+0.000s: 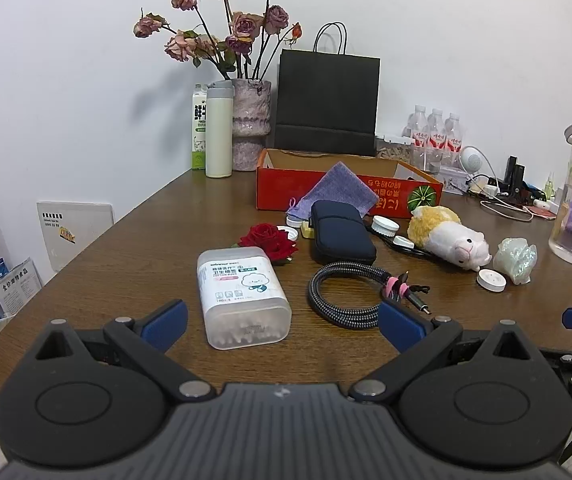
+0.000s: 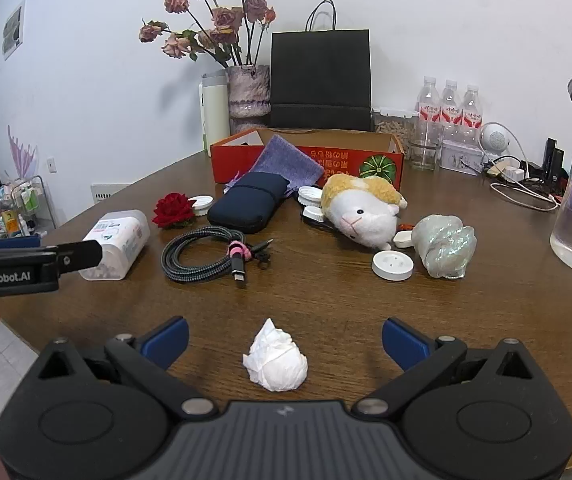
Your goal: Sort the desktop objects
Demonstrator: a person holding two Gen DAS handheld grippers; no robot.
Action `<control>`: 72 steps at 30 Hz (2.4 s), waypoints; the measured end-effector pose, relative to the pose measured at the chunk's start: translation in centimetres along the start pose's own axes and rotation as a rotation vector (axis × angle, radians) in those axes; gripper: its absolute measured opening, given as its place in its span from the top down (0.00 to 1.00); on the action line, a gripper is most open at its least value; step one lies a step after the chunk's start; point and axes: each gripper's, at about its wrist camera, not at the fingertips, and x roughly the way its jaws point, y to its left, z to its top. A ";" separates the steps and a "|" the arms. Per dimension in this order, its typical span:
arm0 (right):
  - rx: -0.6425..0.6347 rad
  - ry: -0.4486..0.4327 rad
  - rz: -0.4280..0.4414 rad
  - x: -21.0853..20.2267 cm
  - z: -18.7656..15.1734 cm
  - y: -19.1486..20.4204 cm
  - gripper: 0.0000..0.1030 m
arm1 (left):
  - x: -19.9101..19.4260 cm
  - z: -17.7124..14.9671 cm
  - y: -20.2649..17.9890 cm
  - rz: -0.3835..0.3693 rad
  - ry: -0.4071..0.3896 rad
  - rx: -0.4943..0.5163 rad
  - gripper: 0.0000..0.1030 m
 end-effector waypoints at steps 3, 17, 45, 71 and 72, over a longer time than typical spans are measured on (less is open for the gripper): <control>0.000 0.001 0.001 0.0 -0.1 0.0 0.00 | 0.0 -0.1 0.0 0.000 0.003 0.001 0.00; 0.002 0.019 -0.001 0.3 -0.6 0.1 0.00 | 0.4 -0.5 0.0 0.005 0.027 -0.003 0.00; -0.020 0.043 0.082 4.3 -0.5 -0.7 0.76 | 8.1 1.3 1.3 0.076 0.159 -0.061 0.00; -0.036 0.067 0.140 8.6 3.1 -1.4 0.77 | 12.0 2.9 3.1 0.063 0.194 -0.070 0.35; -0.032 0.062 0.140 8.8 3.4 -1.5 0.77 | 11.9 3.0 3.2 0.063 0.185 -0.070 0.35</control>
